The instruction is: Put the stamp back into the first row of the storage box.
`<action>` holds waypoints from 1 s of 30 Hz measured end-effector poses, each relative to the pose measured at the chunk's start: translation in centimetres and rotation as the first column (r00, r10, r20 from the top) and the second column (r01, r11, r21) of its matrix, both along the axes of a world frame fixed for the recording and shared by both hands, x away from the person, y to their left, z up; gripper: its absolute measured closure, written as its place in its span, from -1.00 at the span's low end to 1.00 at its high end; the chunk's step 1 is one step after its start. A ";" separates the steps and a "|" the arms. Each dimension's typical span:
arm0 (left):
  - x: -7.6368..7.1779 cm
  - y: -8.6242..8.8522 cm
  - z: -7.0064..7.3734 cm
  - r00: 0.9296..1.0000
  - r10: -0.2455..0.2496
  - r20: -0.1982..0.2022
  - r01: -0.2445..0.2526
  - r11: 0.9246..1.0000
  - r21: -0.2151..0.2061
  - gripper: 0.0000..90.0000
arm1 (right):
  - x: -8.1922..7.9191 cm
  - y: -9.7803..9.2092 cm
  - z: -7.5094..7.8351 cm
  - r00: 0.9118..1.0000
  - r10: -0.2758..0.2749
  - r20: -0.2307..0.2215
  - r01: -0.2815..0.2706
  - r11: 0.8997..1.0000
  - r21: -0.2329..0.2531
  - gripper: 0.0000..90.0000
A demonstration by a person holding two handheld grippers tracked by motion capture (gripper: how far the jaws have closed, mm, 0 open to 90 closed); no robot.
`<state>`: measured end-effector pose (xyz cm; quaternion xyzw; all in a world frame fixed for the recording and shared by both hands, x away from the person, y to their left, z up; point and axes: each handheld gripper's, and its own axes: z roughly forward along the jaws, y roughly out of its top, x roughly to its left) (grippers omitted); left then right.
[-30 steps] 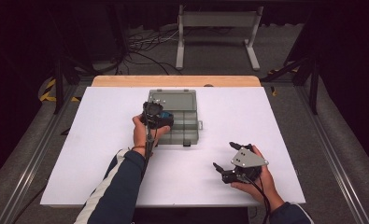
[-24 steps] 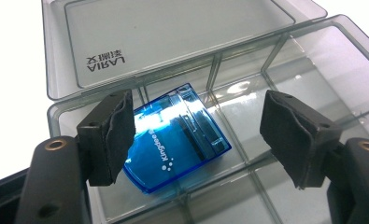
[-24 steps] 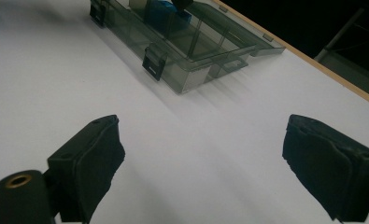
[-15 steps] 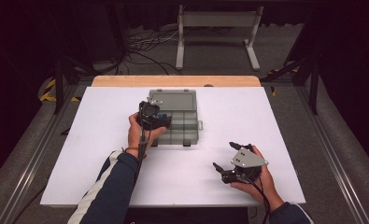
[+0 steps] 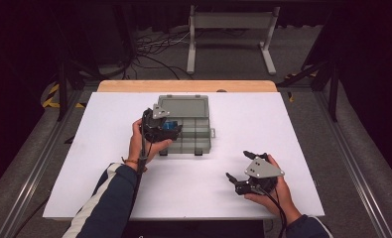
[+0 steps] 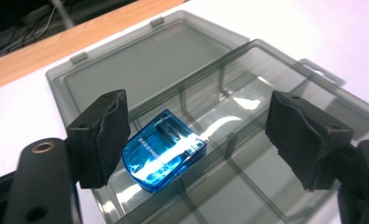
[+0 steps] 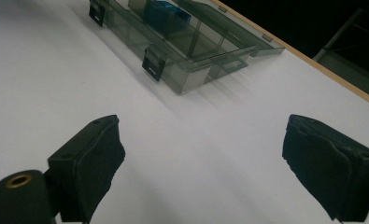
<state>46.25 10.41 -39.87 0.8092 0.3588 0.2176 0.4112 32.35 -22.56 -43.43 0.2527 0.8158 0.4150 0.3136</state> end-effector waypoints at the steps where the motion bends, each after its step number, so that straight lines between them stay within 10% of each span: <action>1: -0.4 0.1 0.1 1.000 -0.001 0.027 0.001 1.000 -0.006 -0.51 | 0.0 0.0 0.0 1.000 0.001 0.000 -0.001 1.000 0.000 -0.73; 15: -3.4 1.5 0.5 0.974 -0.151 0.172 0.154 0.988 -0.004 -0.60 | 0.0 0.1 -0.1 1.000 0.000 0.000 0.000 1.000 -0.002 -0.73; 30: -5.2 2.5 0.1 0.955 -0.218 0.203 0.219 0.976 0.018 -0.74 | 0.1 0.0 0.0 1.000 -0.009 0.002 0.009 1.000 -0.003 -0.73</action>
